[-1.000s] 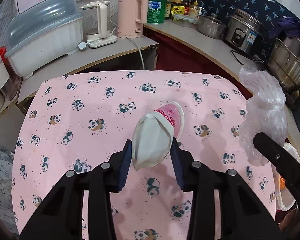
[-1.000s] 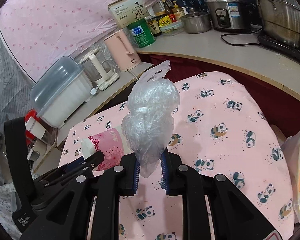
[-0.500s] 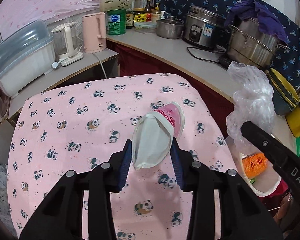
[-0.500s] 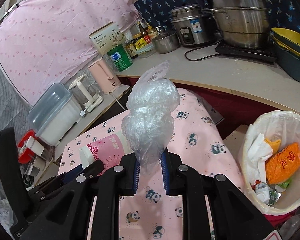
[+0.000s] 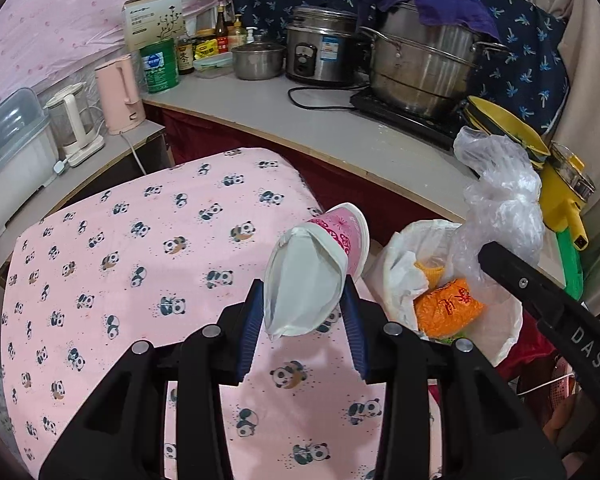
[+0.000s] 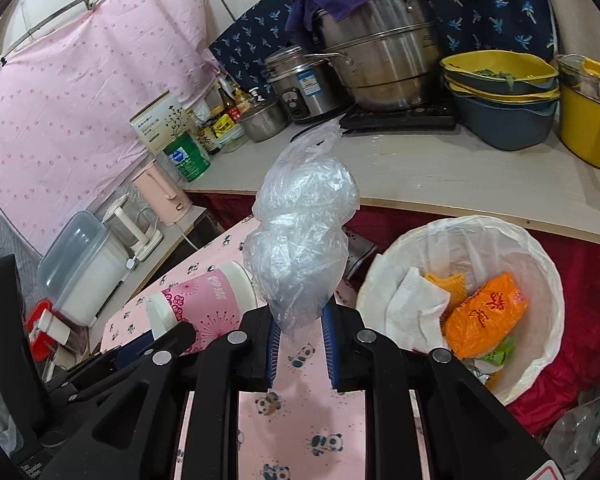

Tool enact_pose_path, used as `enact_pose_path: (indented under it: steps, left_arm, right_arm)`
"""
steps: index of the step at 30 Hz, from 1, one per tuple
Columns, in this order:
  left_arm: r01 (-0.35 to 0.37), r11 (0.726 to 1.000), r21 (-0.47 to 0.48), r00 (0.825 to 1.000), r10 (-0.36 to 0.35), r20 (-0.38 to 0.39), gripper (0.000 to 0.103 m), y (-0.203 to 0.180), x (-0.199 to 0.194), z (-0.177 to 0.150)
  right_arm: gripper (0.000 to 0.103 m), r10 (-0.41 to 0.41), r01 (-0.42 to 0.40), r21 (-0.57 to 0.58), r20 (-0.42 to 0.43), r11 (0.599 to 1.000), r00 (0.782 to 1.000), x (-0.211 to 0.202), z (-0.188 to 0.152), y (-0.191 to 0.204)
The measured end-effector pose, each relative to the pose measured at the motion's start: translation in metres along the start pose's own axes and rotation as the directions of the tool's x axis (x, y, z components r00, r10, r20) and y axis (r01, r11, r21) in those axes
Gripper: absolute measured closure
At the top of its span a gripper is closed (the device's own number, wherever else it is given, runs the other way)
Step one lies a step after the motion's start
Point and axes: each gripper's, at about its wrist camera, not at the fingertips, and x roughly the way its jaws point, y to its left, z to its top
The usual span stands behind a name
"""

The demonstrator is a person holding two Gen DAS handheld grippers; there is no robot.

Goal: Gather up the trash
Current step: 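Lift the cup and plastic bag and carry them over the bin with both grippers, then open both grippers to drop the cup and plastic bag into the bin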

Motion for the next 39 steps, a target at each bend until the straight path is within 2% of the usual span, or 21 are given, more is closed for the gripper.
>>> enact_pose_path:
  steps: [10, 21, 28, 33, 37, 39]
  left_arm:
    - [0.058, 0.995, 0.076, 0.998, -0.057, -0.023, 0.066, -0.066, 0.009, -0.002]
    - [0.128, 0.983, 0.135, 0.990, -0.119, -0.074, 0.066, -0.124, 0.023, -0.004]
    - [0.144, 0.978, 0.147, 0.986, -0.130, -0.105, 0.065, -0.144, 0.037, -0.007]
    - [0.129, 0.980, 0.150, 0.988, -0.113, -0.109, 0.064, -0.149, 0.045, -0.008]
    - [0.115, 0.984, 0.135, 0.990, -0.102, -0.100, 0.051, -0.147, 0.047, -0.008]
    - [0.108, 0.985, 0.131, 0.991, -0.096, -0.096, 0.051, -0.145, 0.048, -0.008]
  right_arm:
    - [0.085, -0.071, 0.069, 0.076, 0.032, 0.995, 0.997, -0.029, 0.000, -0.063]
    - [0.085, -0.119, 0.112, 0.142, 0.042, 0.984, 0.992, -0.046, -0.005, -0.112]
    - [0.085, -0.136, 0.128, 0.172, 0.039, 0.977, 0.990, -0.050, -0.007, -0.132]
    - [0.085, -0.138, 0.130, 0.178, 0.031, 0.975, 0.990, -0.046, -0.007, -0.138]
    - [0.085, -0.134, 0.128, 0.177, 0.022, 0.976, 0.991, -0.041, -0.007, -0.139]
    - [0.085, -0.131, 0.126, 0.175, 0.019, 0.976, 0.991, -0.039, -0.007, -0.138]
